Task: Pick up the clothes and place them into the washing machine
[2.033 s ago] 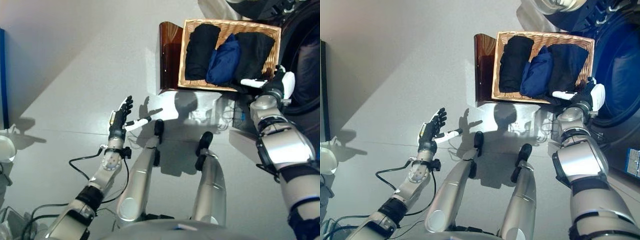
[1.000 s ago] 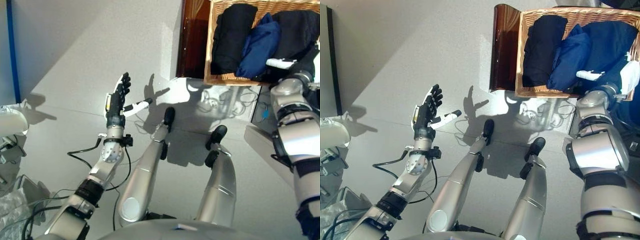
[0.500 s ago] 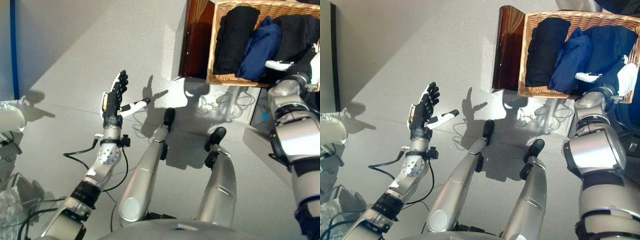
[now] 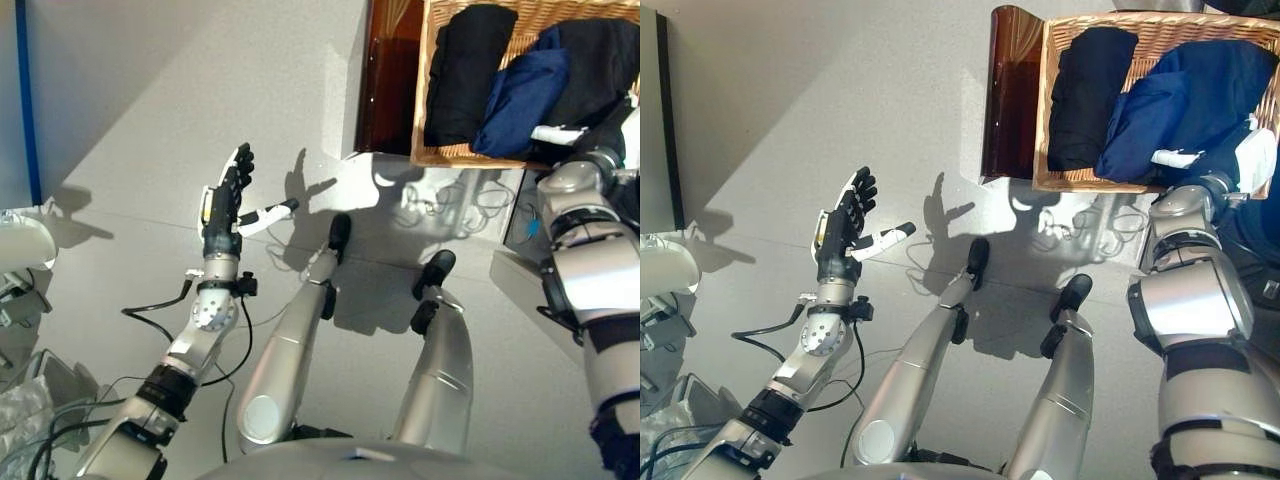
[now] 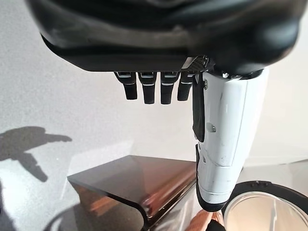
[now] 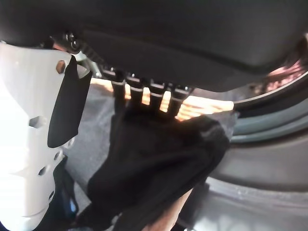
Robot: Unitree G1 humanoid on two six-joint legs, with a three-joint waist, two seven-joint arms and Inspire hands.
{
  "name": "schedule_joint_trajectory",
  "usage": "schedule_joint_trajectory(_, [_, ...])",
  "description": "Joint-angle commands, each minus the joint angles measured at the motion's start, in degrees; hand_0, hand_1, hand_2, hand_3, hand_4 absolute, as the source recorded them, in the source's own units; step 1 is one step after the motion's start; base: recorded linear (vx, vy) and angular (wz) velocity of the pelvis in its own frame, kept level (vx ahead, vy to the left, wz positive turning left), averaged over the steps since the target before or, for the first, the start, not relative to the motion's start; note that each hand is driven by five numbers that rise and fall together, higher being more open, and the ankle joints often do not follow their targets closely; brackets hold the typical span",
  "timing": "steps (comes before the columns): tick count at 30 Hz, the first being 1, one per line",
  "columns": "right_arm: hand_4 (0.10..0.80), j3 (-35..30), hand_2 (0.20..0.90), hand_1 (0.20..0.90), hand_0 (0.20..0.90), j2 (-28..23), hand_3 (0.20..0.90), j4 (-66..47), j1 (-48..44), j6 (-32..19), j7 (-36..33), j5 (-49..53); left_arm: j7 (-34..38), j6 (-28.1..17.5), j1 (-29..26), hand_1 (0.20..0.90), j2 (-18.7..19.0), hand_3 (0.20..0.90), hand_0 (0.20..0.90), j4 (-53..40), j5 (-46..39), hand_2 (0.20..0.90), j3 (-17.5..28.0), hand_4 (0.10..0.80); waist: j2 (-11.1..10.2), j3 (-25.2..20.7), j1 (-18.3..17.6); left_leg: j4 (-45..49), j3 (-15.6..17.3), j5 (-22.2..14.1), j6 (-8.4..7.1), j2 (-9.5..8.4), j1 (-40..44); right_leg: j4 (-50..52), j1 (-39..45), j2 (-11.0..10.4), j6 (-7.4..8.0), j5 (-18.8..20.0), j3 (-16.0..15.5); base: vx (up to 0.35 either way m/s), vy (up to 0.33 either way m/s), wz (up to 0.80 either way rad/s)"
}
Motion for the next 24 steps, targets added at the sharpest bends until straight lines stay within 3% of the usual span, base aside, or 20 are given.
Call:
schedule_joint_trajectory(1, [0.8, 8.0, 0.9, 0.9, 0.9, -5.6, 0.9, -0.3, -4.0, 1.1, -7.9, -6.3, 2.9, -4.2, 1.9, 0.9, 1.4, 0.9, 0.9, -7.5, 2.3, 0.9, 2.4, 0.8, 3.5, -2.1, 0.2, 4.1, -1.6, -6.0, -5.29, 0.71, -2.5, -3.9, 4.0, 1.7, -0.98, -0.6, 1.3, 0.0, 0.0, 0.0])
schedule_joint_trajectory(7, [0.8, 10.2, 0.9, 0.9, 0.9, -6.0, 0.9, 0.5, -3.9, 5.5, -14.6, -14.7, 5.1, -3.5, 0.9, 0.9, 2.0, 0.9, 0.9, -8.5, 4.3, 0.9, 1.1, 0.8, 3.9, -1.9, 0.0, 3.7, -1.6, -5.5, -5.36, 0.64, -2.8, -3.7, 3.7, 1.7, -0.95, -0.6, 1.1, 0.0, 0.0, 0.0])
schedule_joint_trajectory(10, [0.8, 11.5, 0.9, 0.9, 0.9, -5.7, 0.9, -0.5, -2.8, 7.0, -14.3, -18.9, 5.7, -3.5, 0.8, 0.9, 2.7, 0.9, 0.9, -9.0, 4.9, 0.9, 1.0, 0.8, 3.9, -2.1, 0.1, 3.7, -1.6, -5.7, -5.24, 0.47, -2.8, -3.5, 3.5, 1.8, -1.06, -0.6, 1.2, 0.0, 0.0, 0.0])
schedule_joint_trajectory(24, [0.8, 10.4, 0.9, 0.9, 0.9, -3.7, 0.9, 1.0, -4.6, 5.7, -11.5, -15.0, 6.2, -4.2, 1.3, 0.9, 3.0, 0.9, 0.9, -9.8, 3.9, 0.9, 2.9, 0.8, 3.6, -2.0, 0.2, 8.2, -1.7, -7.2, -5.21, 0.38, -6.7, 0.6, -0.1, 1.9, -1.51, -1.9, 1.7, -0.001, 0.0, 0.0])
